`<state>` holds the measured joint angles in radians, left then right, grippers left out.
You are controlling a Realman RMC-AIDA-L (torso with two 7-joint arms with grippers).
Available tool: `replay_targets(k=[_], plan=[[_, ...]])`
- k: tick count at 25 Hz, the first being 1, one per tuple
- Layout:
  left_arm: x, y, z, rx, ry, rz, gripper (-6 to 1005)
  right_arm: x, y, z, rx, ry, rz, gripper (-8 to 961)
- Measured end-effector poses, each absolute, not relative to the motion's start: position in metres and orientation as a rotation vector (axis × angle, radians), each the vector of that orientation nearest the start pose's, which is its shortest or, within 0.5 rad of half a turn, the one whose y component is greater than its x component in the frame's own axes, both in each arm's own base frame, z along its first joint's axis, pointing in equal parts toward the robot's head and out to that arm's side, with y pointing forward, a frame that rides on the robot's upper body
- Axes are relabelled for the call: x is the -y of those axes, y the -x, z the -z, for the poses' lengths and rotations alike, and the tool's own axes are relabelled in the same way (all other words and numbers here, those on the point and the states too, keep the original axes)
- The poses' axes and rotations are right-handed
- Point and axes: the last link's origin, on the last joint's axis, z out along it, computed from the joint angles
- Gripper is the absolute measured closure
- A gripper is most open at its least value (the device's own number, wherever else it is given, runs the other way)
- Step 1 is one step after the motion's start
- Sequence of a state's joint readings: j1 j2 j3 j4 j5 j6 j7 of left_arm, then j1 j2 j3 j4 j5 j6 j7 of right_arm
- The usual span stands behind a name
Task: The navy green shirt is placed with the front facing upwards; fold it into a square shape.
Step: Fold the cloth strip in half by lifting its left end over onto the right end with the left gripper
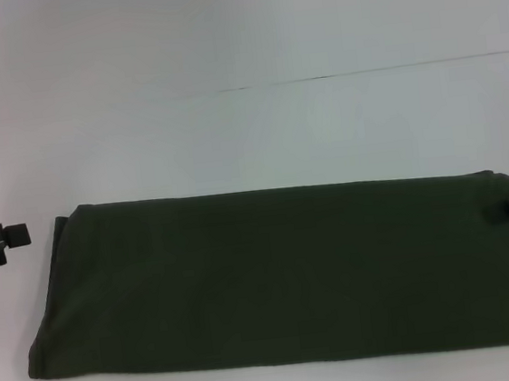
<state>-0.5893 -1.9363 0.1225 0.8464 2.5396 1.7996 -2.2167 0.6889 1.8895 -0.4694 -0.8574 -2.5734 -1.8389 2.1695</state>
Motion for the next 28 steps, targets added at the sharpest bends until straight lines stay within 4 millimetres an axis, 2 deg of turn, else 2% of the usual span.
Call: replay_targets(k=[3, 6, 9, 14, 16, 19, 23, 28], plan=[[-0.321, 0.321, -0.118, 1.774, 2.169, 0.59, 246, -0.347, -0.27, -0.099, -1.294, 2.678, -0.394, 59], [-0.322, 0.321, -0.117, 1.803, 2.154, 0.583, 204, -0.343, -0.259, -0.081, -1.004, 2.766, -0.647, 16], [-0.321, 0.322, -0.116, 1.832, 2.15, 0.559, 161, -0.341, -0.254, -0.058, -0.756, 2.783, -0.746, 17], [-0.319, 0.328, -0.11, 1.891, 2.118, 0.446, 91, -0.342, -0.25, -0.017, -0.465, 2.742, -0.718, 20], [-0.321, 0.327, -0.109, 1.888, 2.122, 0.429, 93, -0.343, -0.253, 0.005, -0.414, 2.725, -0.702, 21], [-0.323, 0.318, -0.106, 1.893, 2.178, 0.442, 95, -0.346, -0.254, 0.014, -0.437, 2.711, -0.693, 21], [-0.329, 0.307, -0.091, 1.935, 2.25, 0.418, 97, -0.35, -0.253, 0.021, -0.453, 2.699, -0.678, 21], [-0.337, 0.307, -0.075, 1.961, 2.24, 0.408, 97, -0.351, -0.253, 0.025, -0.46, 2.697, -0.674, 22]])
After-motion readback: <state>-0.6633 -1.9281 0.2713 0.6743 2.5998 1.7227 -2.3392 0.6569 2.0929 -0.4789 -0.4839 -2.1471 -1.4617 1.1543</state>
